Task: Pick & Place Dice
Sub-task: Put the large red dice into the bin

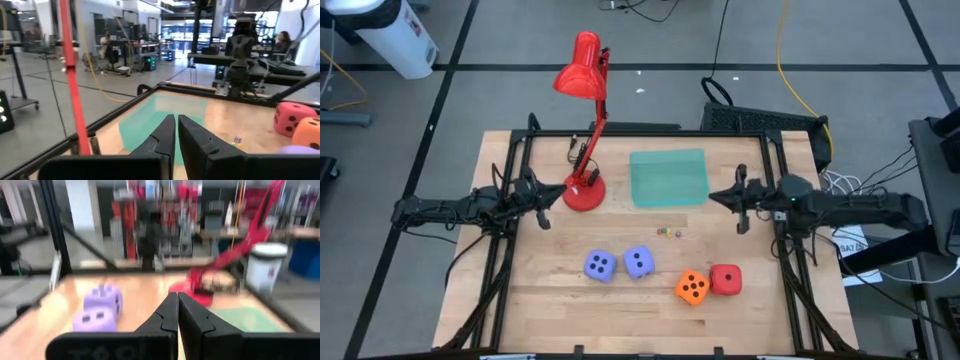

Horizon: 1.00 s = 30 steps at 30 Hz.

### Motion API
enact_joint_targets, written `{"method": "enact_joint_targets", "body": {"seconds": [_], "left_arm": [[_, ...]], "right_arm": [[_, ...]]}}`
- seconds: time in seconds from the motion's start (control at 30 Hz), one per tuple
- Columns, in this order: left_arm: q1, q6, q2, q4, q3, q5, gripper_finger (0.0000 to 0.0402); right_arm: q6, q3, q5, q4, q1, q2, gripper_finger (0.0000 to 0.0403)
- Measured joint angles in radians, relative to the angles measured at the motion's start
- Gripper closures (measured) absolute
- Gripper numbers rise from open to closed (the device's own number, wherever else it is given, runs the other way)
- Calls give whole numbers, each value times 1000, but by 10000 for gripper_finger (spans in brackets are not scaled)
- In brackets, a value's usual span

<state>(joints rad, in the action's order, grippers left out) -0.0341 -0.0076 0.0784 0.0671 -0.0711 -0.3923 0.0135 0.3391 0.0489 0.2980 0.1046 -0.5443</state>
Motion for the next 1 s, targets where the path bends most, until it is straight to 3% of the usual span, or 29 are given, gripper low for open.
{"method": "enact_joint_targets", "body": {"seconds": [0.23, 0.43, 0.63, 0.77, 1.0], "left_arm": [[-1, 10, 0, -7, 0, -1, 371], [0, 9, 0, -25, 0, -1, 371], [0, 5, 0, -36, 0, -1, 371], [0, 8, 0, -40, 0, -1, 371], [0, 31, 0, -40, 0, -1, 371]], "right_arm": [[13, 287, -135, -362, -158, -196, 403], [179, 561, -271, -730, -297, -352, 403], [358, 736, -258, -968, -437, -475, 403], [393, 795, -255, -1061, -546, -545, 403], [476, 800, -258, -1046, -659, -620, 386]]}}
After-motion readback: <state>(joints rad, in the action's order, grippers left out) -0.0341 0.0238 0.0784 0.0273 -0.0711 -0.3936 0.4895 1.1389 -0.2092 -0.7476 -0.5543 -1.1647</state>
